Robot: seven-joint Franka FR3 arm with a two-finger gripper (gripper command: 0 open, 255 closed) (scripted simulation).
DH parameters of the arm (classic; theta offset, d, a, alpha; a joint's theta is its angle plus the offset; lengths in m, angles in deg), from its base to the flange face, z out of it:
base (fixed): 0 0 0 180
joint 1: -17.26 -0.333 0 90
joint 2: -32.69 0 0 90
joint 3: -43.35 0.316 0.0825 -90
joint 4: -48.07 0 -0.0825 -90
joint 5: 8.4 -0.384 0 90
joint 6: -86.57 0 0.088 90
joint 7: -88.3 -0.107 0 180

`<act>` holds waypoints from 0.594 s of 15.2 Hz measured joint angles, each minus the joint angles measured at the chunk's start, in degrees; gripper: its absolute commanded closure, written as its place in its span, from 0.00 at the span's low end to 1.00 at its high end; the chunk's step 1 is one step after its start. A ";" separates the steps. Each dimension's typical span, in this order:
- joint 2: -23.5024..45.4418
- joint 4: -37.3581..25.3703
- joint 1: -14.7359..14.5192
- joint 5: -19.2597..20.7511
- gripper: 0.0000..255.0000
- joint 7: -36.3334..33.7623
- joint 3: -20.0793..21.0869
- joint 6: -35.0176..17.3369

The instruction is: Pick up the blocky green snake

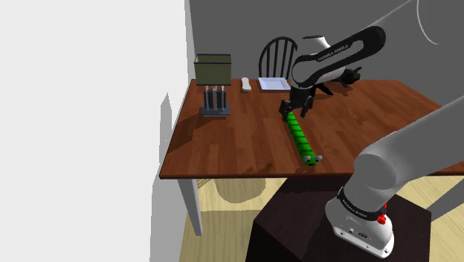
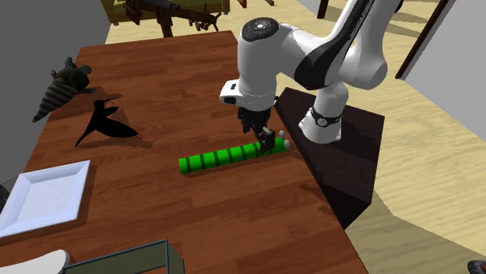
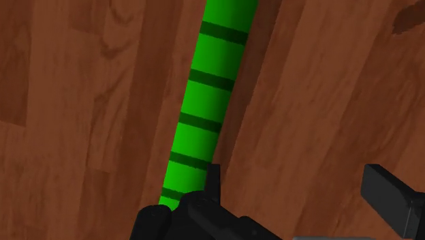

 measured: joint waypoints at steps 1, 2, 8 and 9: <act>1.54 0.22 0.79 0.30 0.00 -0.68 -0.48 -1.89; 2.87 0.38 1.64 0.62 0.00 -1.24 -1.05 -3.53; 13.05 0.40 5.73 1.56 0.00 -5.25 -4.05 -14.46; 14.67 0.28 6.24 1.57 0.00 -5.70 -4.51 -16.04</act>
